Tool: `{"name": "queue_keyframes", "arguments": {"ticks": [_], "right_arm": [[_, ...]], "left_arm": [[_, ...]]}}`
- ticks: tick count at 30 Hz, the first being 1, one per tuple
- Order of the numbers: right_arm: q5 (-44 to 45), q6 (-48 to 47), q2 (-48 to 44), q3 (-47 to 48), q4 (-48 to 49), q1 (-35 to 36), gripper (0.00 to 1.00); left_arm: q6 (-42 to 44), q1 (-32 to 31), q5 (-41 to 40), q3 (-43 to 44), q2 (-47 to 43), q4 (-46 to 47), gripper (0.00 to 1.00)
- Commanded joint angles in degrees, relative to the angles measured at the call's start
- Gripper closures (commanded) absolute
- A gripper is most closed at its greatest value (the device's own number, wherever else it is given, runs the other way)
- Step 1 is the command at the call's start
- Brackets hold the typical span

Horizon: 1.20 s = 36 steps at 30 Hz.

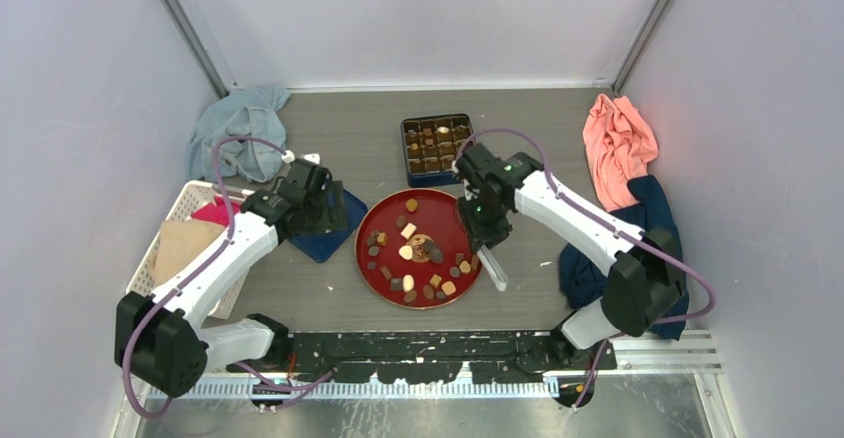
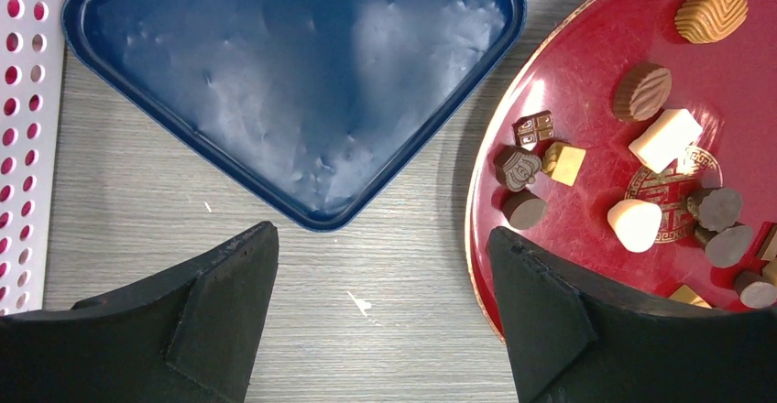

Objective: Pack the chocolate
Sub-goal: Pick up the fake chocolate from the plate.

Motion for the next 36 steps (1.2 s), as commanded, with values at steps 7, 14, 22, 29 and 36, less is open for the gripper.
{"name": "queue_keyframes", "arguments": {"ticks": [7, 14, 22, 29, 36], "right_arm": [[-4.7, 2.7, -3.8, -5.4, -2.5, 8.7, 0.61], [-5.9, 2.3, -3.6, -7.2, -2.0, 10.5, 0.54], [-6.6, 1.7, -1.8, -7.5, -0.1, 11.6, 0.5], [-6.6, 1.3, 0.9, -6.0, 1.9, 12.9, 0.5], [-6.3, 0.9, 3.0, -4.6, 3.0, 13.9, 0.51]], "left_arm": [[0.1, 0.3, -0.1, 1.3, -0.7, 1.7, 0.15], [0.0, 0.3, 0.0, 1.1, -1.3, 1.4, 0.15], [-0.2, 0.3, 0.7, 1.2, -0.8, 1.6, 0.15], [-0.2, 0.3, 0.6, 1.6, -0.7, 1.4, 0.15], [-0.2, 0.3, 0.7, 1.8, -0.5, 1.5, 0.15]]}}
